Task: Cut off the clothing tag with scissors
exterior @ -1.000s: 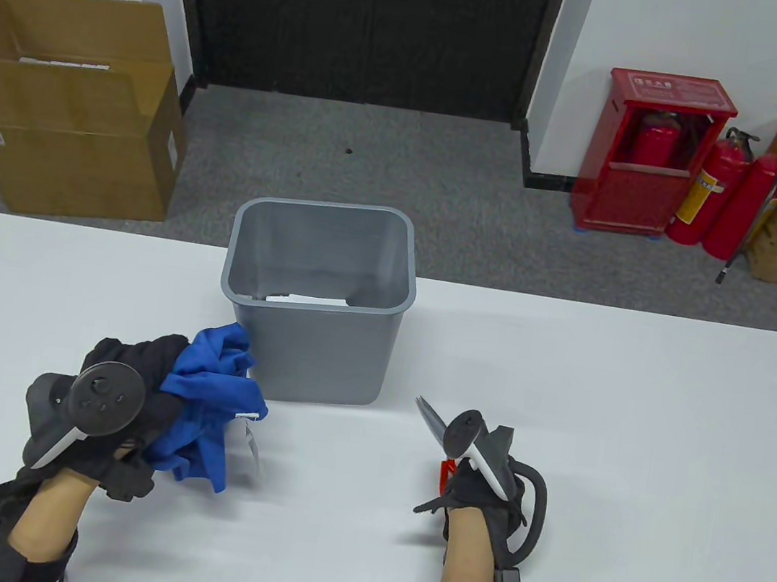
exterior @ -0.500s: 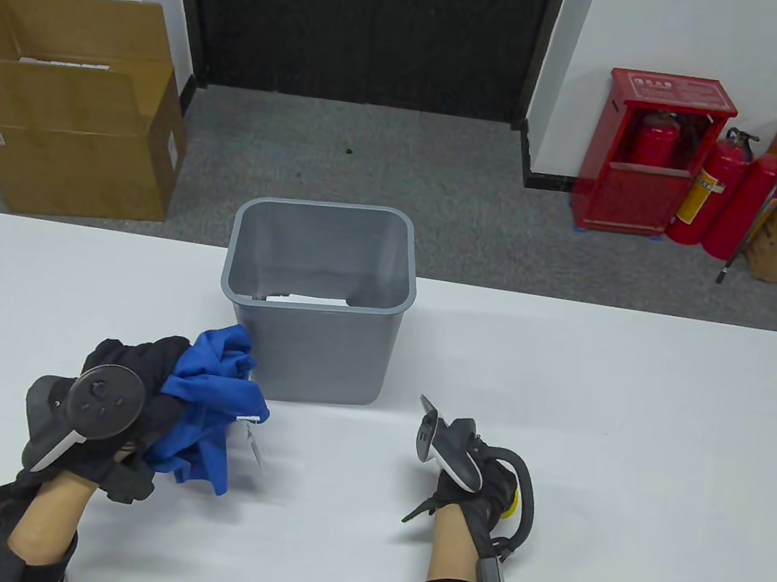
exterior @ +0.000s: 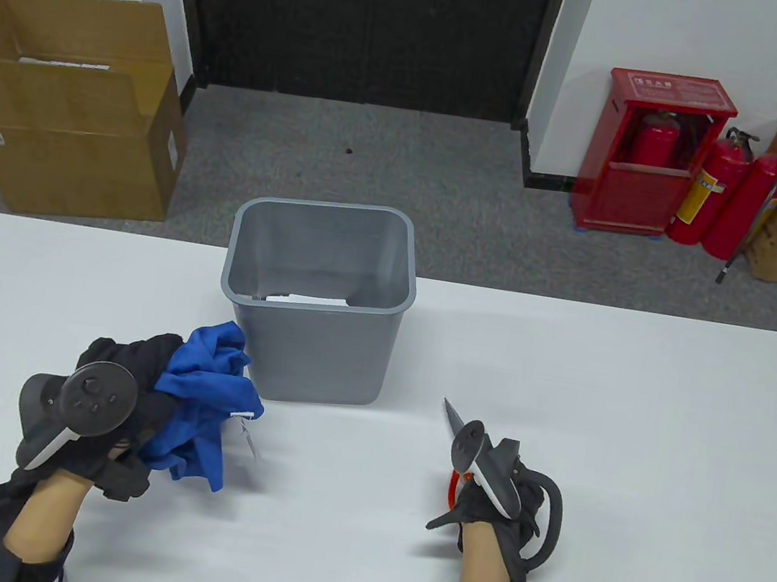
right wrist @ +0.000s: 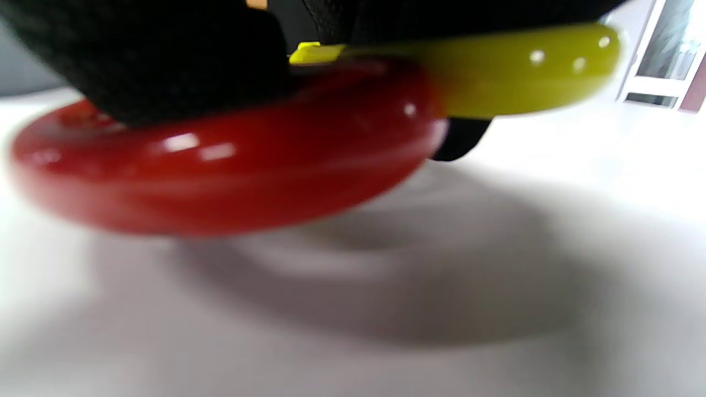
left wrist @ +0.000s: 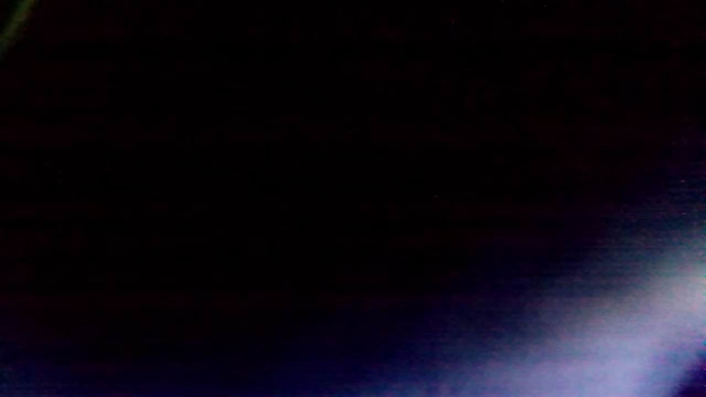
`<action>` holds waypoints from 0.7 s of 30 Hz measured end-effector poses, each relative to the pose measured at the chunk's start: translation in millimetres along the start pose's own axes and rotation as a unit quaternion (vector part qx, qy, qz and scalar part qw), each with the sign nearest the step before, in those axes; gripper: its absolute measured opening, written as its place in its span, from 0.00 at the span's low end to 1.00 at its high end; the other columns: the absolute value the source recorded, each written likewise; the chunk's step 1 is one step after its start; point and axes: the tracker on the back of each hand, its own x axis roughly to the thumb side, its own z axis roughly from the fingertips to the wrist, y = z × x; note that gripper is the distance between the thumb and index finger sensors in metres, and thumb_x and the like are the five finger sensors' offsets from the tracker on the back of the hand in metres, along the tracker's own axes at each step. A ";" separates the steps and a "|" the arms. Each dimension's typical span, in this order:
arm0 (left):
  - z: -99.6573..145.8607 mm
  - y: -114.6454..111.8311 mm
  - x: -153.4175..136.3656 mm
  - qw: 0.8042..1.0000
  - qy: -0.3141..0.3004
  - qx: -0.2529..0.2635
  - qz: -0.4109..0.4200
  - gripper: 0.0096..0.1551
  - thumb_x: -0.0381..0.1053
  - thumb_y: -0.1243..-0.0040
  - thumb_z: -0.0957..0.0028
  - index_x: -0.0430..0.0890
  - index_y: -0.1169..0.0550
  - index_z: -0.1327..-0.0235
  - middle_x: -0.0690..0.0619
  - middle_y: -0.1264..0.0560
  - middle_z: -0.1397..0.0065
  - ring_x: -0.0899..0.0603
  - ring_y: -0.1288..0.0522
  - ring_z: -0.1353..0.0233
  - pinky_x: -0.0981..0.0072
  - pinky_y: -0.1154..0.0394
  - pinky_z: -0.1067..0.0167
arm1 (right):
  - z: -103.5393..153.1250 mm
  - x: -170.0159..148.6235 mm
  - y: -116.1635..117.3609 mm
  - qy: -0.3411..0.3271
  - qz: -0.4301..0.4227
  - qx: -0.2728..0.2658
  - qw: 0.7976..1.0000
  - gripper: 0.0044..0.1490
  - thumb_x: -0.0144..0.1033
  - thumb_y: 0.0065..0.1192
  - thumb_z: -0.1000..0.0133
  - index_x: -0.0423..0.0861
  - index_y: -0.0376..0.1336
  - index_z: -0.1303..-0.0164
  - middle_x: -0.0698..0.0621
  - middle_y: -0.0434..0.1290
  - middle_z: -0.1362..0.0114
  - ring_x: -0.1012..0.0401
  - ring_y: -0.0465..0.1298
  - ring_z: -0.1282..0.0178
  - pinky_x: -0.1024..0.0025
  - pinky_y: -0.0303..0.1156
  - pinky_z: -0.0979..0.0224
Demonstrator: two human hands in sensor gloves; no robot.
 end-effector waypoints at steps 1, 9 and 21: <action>-0.3 -0.2 -0.5 1.000 0.001 0.000 0.000 0.33 0.60 0.28 0.44 0.54 0.27 0.28 0.56 0.20 0.30 0.45 0.18 0.30 0.31 0.36 0.24 | 2.1 -4.7 -4.0 0.009 -0.007 -0.011 1.000 0.49 0.48 0.77 0.64 0.35 0.58 0.41 0.41 0.76 0.47 0.50 0.83 0.60 0.56 0.74 0.64; -0.7 0.2 -0.5 1.000 0.002 -0.002 0.004 0.33 0.60 0.28 0.44 0.54 0.27 0.28 0.56 0.20 0.30 0.45 0.18 0.30 0.31 0.36 0.24 | 24.4 -32.7 -42.9 -0.035 -0.154 -0.146 0.977 0.49 0.48 0.78 0.65 0.34 0.59 0.42 0.45 0.79 0.46 0.53 0.88 0.57 0.57 0.79 0.63; -1.3 1.7 -1.9 1.000 0.006 -0.001 0.008 0.33 0.60 0.28 0.44 0.54 0.27 0.28 0.56 0.20 0.30 0.45 0.18 0.30 0.31 0.37 0.24 | 100.6 30.4 -102.4 -0.308 -0.240 -0.135 0.911 0.46 0.37 0.74 0.56 0.35 0.51 0.36 0.44 0.72 0.42 0.51 0.81 0.57 0.50 0.68 0.54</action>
